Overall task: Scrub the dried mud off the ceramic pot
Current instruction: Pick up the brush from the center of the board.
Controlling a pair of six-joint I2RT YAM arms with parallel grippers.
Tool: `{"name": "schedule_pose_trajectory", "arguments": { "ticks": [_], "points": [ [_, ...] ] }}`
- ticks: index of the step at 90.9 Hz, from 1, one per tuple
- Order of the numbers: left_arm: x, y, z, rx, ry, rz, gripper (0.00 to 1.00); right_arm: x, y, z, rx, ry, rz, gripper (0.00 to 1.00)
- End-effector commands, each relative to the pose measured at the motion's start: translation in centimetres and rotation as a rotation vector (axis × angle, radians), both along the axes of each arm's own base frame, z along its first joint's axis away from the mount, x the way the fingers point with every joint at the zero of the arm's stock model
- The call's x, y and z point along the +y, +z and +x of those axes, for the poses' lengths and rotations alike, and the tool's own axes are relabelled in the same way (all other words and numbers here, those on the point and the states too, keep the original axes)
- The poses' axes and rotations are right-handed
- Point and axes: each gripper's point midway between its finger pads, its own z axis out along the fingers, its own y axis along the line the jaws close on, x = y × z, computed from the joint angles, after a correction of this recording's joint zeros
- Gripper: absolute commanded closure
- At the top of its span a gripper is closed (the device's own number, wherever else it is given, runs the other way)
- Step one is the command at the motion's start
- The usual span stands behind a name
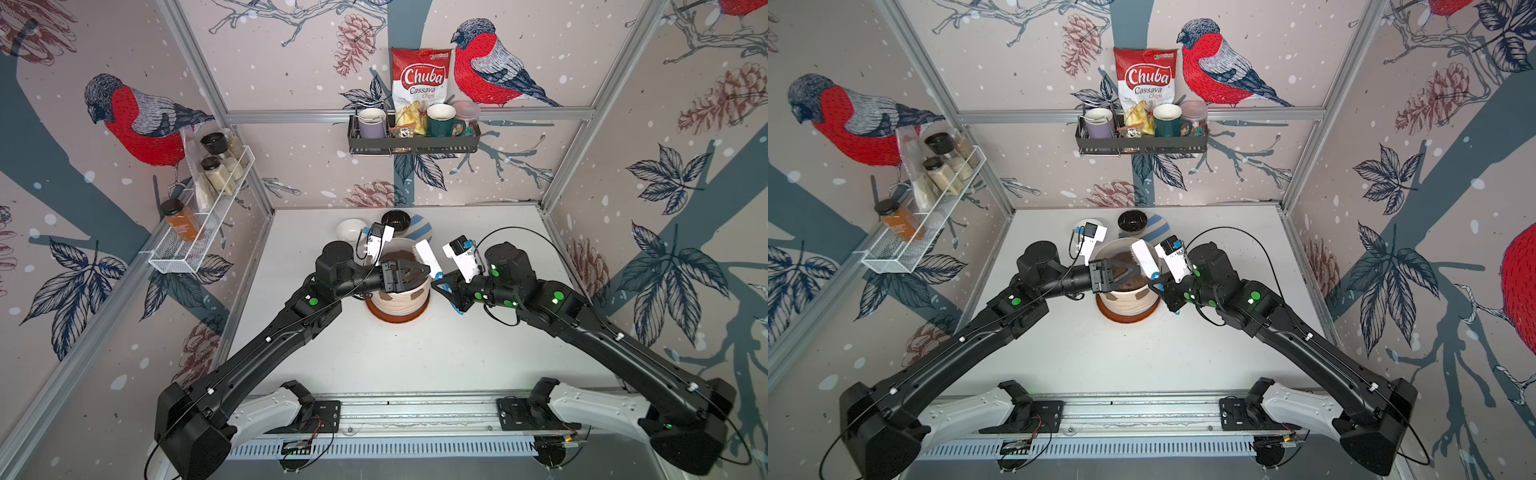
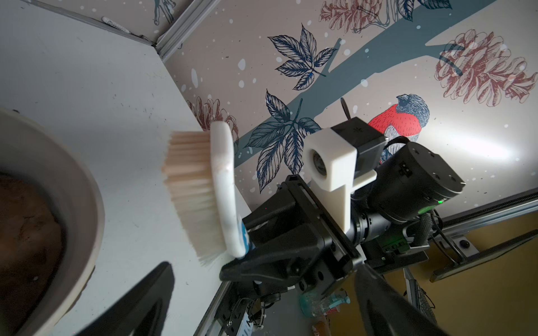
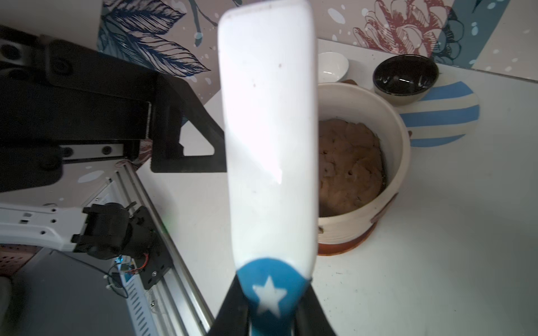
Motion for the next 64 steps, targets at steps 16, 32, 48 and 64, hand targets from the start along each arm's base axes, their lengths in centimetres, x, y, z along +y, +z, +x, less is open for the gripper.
{"name": "schedule_pose_trajectory", "arguments": {
  "ticks": [16,32,48,64],
  "points": [
    [-0.5,-2.2,1.8,0.086,0.041,0.024,0.05,0.1,-1.4,1.2,-0.168,-0.076,-0.235,1.0],
    [-1.1,-2.7,2.4,0.133,0.035,-0.001,0.09,0.6,-1.4,0.9,-0.172,-0.064,-0.228,1.0],
    [-1.3,-2.1,2.9,0.13,0.051,-0.036,0.09,0.3,-1.0,0.9,-0.202,-0.073,-0.228,1.0],
    [-1.7,-2.0,3.5,0.162,0.059,-0.067,0.08,0.6,-1.0,0.6,-0.262,-0.067,-0.271,1.0]
  ]
}}
